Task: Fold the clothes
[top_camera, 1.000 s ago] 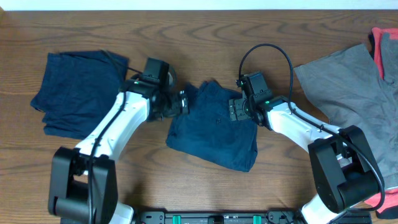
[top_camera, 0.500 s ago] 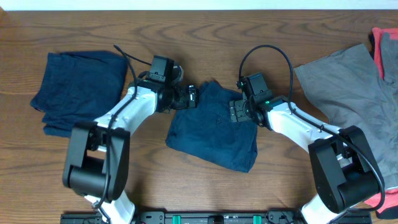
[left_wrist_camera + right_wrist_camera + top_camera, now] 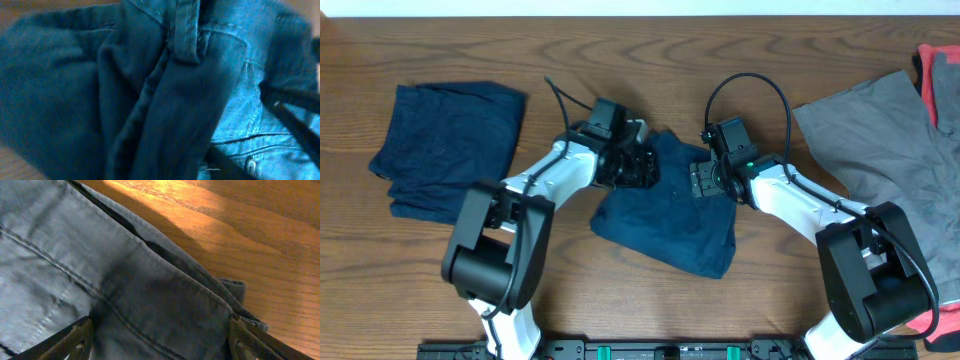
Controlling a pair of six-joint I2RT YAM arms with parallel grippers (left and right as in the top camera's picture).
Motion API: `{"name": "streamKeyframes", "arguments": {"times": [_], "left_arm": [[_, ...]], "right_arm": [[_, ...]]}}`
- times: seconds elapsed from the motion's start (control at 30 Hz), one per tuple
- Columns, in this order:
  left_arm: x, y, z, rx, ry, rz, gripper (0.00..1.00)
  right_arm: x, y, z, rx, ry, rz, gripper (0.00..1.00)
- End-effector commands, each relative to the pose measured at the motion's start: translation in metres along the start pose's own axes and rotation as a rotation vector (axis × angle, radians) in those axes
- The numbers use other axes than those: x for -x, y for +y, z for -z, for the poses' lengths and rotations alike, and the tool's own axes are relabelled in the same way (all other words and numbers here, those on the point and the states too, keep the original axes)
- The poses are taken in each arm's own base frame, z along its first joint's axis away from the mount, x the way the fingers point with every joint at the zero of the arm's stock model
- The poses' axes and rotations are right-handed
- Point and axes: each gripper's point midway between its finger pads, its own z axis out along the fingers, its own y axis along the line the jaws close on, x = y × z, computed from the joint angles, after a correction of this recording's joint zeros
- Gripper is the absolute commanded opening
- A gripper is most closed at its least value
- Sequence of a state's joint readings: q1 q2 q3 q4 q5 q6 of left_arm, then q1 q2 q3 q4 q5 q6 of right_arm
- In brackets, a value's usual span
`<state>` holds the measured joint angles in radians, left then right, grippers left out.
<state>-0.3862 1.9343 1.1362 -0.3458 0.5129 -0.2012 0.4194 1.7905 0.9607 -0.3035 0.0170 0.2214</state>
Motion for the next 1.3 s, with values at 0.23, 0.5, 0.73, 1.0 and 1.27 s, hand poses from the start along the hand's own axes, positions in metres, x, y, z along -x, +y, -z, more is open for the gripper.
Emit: {"name": "streamKeyframes", "arguments": {"times": [0.23,0.5,0.73,1.0,1.27], "left_arm": [[0.035,0.03,0.033,0.095,-0.134,0.02,0.06],[0.122,0.087,0.213,0.229,-0.63,0.127,0.06],[0.12,0.171,0.348,0.374,-0.954,0.257,0.07],[0.066,0.271,0.311,0.432,-0.774,0.537,0.09],[0.025,0.32,0.288,0.482,-0.661,0.696,0.07]], "right_arm": [[0.002,-0.014,0.019,-0.045,-0.001,-0.022,0.82],[0.021,-0.036,0.053,-0.082,-0.081,-0.076,0.83],[0.014,-0.045,0.059,-0.093,-0.056,-0.096,0.83],[0.013,-0.043,0.059,-0.089,-0.05,-0.093,0.83],[0.003,-0.045,0.058,-0.097,-0.012,-0.092,0.83]]}}
